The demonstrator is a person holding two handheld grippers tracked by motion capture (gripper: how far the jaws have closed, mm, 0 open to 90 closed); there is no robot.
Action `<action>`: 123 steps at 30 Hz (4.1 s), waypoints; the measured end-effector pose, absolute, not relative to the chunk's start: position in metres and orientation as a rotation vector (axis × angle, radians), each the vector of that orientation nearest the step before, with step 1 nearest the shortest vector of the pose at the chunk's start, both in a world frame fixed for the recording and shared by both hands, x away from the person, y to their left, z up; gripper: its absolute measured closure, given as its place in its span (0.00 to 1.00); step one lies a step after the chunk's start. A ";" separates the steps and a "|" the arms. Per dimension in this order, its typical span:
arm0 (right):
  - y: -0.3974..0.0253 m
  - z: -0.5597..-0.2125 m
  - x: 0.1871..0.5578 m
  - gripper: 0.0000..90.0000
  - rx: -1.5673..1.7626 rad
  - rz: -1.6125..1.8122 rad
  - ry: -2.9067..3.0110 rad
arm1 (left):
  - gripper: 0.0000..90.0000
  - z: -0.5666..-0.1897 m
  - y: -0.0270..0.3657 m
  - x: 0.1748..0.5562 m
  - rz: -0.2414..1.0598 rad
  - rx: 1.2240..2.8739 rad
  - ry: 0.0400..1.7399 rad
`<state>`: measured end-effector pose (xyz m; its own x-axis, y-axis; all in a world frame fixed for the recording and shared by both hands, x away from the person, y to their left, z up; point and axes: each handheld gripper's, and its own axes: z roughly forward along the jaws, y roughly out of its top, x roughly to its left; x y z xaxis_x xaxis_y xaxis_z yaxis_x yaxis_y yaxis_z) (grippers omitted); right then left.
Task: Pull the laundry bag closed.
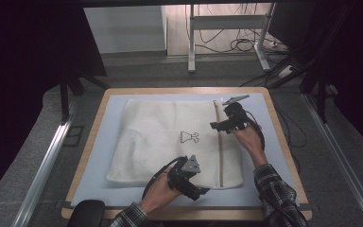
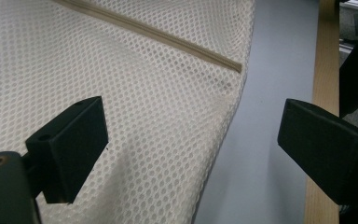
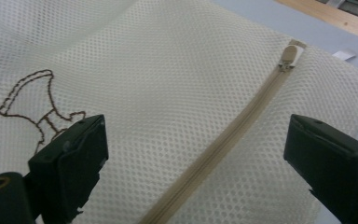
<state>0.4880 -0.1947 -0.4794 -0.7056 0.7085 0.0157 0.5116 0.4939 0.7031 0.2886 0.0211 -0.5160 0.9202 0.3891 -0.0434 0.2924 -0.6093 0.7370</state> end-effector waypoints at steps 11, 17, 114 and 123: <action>-0.186 -0.478 0.467 0.03 0.951 1.028 2.518 | 0.06 -0.516 0.032 0.290 0.181 2.266 0.501; -0.181 -0.477 0.456 0.00 0.931 1.024 2.530 | 0.04 -0.516 0.038 0.291 0.206 2.253 0.507; -0.188 -0.465 0.350 0.00 0.698 1.090 2.527 | 0.02 -0.503 0.135 0.289 0.365 2.173 0.730; -0.197 -0.464 0.339 0.00 0.710 1.112 2.510 | 0.02 -0.503 0.136 0.286 0.369 2.179 0.726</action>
<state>0.3391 -0.1974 -0.4639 -0.8312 0.5510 -0.0743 0.3151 0.5769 0.7536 0.2862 0.1361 -0.5029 0.7935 0.6081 0.0232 0.3770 -0.5212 0.7656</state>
